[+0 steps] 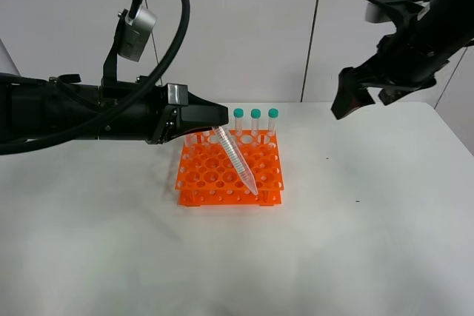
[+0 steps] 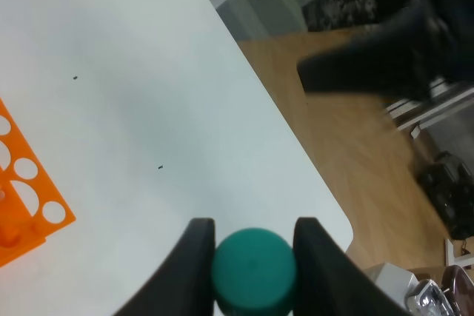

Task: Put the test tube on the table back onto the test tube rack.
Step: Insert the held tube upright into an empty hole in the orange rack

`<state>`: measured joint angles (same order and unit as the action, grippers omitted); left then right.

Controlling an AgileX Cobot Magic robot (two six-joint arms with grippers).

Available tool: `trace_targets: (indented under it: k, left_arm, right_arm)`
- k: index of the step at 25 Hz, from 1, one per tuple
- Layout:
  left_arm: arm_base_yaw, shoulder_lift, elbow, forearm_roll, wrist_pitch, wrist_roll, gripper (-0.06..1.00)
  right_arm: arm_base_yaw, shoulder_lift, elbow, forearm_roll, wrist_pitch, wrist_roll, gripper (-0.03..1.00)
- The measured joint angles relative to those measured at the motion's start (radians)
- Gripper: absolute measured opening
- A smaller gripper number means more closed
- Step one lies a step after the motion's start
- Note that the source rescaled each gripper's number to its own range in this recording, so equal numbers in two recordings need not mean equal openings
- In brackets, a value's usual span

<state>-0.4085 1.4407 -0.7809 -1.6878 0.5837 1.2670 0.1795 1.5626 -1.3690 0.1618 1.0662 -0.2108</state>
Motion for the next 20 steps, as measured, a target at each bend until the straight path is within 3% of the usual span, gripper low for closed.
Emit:
trace_targets:
  k: [6, 15, 20]
  left_arm:
    - [0.0, 0.0, 0.0, 0.0, 0.0, 0.0, 0.02]
    - [0.0, 0.0, 0.0, 0.0, 0.0, 0.0, 0.02]
    - [0.0, 0.0, 0.0, 0.0, 0.0, 0.0, 0.02]
  right_arm:
    - [-0.128, 0.002, 0.0, -0.068, 0.014, 0.097, 1.0]
    - [-0.131, 0.002, 0.0, -0.127, 0.14, 0.151, 0.97]
    - [-0.131, -0.034, 0.049, -0.132, 0.145, 0.152, 0.97]
